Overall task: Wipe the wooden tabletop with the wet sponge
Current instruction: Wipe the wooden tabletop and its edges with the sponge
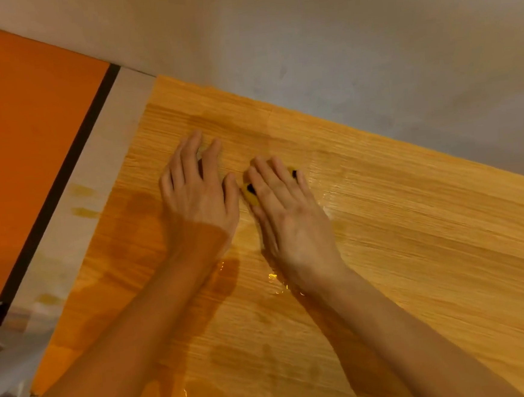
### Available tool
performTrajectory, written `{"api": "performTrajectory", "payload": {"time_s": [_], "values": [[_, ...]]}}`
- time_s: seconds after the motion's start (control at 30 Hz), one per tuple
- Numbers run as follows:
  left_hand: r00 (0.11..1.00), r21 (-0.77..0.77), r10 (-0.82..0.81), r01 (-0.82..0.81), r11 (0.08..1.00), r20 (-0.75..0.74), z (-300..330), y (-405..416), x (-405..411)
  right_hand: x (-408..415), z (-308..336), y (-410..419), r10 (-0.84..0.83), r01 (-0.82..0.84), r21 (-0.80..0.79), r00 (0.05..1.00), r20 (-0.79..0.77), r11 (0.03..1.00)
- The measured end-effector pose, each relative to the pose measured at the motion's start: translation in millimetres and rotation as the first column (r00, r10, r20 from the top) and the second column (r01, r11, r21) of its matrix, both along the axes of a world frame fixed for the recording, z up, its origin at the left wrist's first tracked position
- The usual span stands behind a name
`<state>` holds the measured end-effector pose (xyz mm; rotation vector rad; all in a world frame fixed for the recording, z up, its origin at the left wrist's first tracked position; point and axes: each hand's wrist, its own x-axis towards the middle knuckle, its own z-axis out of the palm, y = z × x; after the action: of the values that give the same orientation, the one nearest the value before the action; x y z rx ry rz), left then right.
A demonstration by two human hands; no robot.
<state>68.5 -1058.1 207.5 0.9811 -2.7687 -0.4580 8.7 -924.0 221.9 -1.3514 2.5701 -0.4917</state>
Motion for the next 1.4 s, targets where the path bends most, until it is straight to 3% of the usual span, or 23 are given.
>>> {"api": "performTrajectory", "payload": {"time_s": [0.13,0.2,0.33,0.4,0.5,0.57,0.7,0.77,0.8,0.9,0.97,1.03,1.13,1.2,1.33,1.4], "values": [[1.000,-0.008,0.002,-0.002,1.000,0.008,-1.7,-0.8,0.4,-77.0,7.5,-53.5,-0.289,0.290,0.032,0.957,-0.011,0.957],[1.000,-0.009,-0.003,0.003,1.000,0.014,-2.3,-1.3,0.3,-75.8,9.2,-59.3,-0.363,0.363,0.019,0.932,0.016,0.932],[0.999,-0.007,-0.008,0.008,1.000,0.045,-1.4,-1.9,0.7,21.5,12.2,-2.3,-0.193,0.193,0.017,0.981,-0.009,0.981],[0.999,-0.010,-0.012,0.013,1.000,0.040,-1.2,-1.9,0.5,8.5,6.7,4.5,-0.155,0.158,0.055,0.986,-0.056,0.986],[1.000,-0.014,-0.011,0.012,1.000,0.024,-2.4,-1.8,0.6,-69.3,7.1,-30.4,-0.414,0.425,0.120,0.904,-0.104,0.897],[1.000,-0.021,-0.013,0.014,1.000,0.020,-3.6,-1.8,0.6,-82.9,7.2,-36.1,-0.496,0.498,0.114,0.867,-0.049,0.860],[1.000,-0.024,-0.014,0.014,1.000,0.017,-3.1,-1.4,1.0,18.7,8.9,15.1,-0.325,0.325,0.005,0.945,0.029,0.946],[1.000,-0.030,-0.018,0.018,0.999,0.009,-3.4,-1.1,0.6,17.3,8.3,32.9,-0.199,0.198,0.032,0.980,0.030,0.980],[1.000,-0.031,-0.020,0.020,0.999,0.002,-3.8,-1.4,0.7,-6.1,8.2,29.2,-0.208,0.208,0.031,0.978,0.021,0.978],[0.999,-0.038,-0.019,0.018,0.999,-0.027,-6.7,-1.8,0.9,-84.4,9.1,-0.1,-0.483,0.482,0.070,0.876,-0.009,0.873],[0.999,-0.043,-0.017,0.015,0.999,-0.038,-7.7,-1.2,0.9,-86.2,8.7,-5.2,-0.584,0.583,0.058,0.812,0.002,0.810],[0.999,-0.046,-0.015,0.014,0.999,-0.037,-7.3,-0.9,0.9,-35.9,7.7,8.5,-0.581,0.580,0.023,0.814,0.012,0.814],[1.000,-0.034,-0.010,0.009,0.999,-0.029,-6.3,-1.5,0.5,33.4,10.0,42.4,-0.435,0.435,0.015,0.900,-0.008,0.900],[0.999,-0.035,-0.014,0.013,0.999,-0.035,-5.5,-0.9,0.3,6.5,8.4,46.3,-0.353,0.353,0.045,0.936,-0.014,0.935],[0.999,-0.044,-0.018,0.017,0.999,-0.042,-4.7,-0.7,1.5,-85.2,12.0,15.9,-0.575,0.573,0.066,0.818,0.012,0.817],[0.999,-0.043,-0.022,0.021,0.999,-0.041,-3.8,-0.4,2.0,-76.7,13.6,21.4,-0.479,0.477,0.045,0.874,0.075,0.878]]}}
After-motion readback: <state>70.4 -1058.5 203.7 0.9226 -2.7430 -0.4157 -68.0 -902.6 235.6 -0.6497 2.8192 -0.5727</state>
